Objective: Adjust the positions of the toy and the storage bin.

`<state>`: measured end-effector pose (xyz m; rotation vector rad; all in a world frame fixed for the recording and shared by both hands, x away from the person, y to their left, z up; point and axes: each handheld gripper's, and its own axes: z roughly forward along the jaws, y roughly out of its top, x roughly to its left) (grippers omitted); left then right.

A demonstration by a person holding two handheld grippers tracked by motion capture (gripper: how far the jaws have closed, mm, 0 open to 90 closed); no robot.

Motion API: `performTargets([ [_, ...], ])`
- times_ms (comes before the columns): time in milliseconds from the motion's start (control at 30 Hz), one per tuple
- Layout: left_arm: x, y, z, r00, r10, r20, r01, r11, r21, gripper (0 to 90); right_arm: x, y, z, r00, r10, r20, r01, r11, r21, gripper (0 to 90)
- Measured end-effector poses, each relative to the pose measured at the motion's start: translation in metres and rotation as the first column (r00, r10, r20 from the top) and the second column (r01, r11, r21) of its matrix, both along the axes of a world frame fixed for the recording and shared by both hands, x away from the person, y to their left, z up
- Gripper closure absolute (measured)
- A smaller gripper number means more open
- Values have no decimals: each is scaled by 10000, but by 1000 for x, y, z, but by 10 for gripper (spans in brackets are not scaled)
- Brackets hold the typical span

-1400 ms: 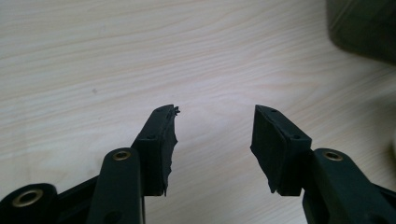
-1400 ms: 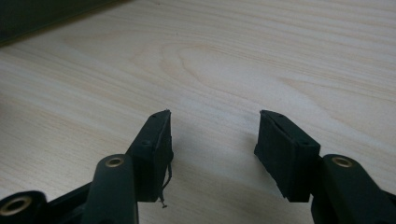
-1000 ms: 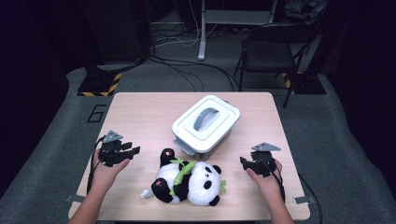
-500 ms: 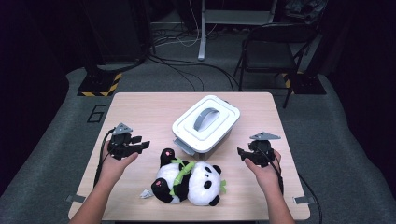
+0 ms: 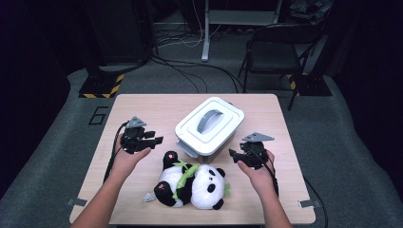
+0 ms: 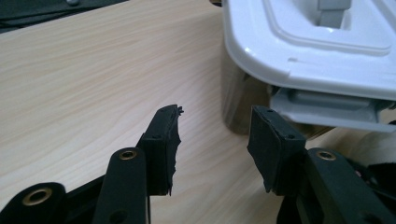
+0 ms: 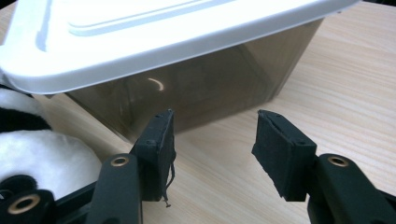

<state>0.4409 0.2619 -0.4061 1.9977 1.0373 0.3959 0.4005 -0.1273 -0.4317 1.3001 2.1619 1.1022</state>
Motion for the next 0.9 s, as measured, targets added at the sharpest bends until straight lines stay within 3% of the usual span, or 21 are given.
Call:
performTargets([
  [300, 13, -23, 14, 9997, -248, 7, 248, 9993, -269, 517, -4, 2, 0, 9998, 50, 194, -54, 9997, 243, 463],
  [633, 28, -39, 12, 9997, -257, -52, 255, 9992, -293, 483, -6, 5, -4, 9998, 171, 139, -175, 9994, 290, 466],
  [800, 33, -44, 10, 9995, -249, -182, 238, 9979, -609, 471, -7, 4, -4, 9996, 220, 180, -228, 9989, 410, 467],
  [900, 37, -48, 11, 9995, -256, -162, 246, 9979, -595, 467, -7, 4, -4, 9996, 209, 180, -217, 9988, 444, 467],
])
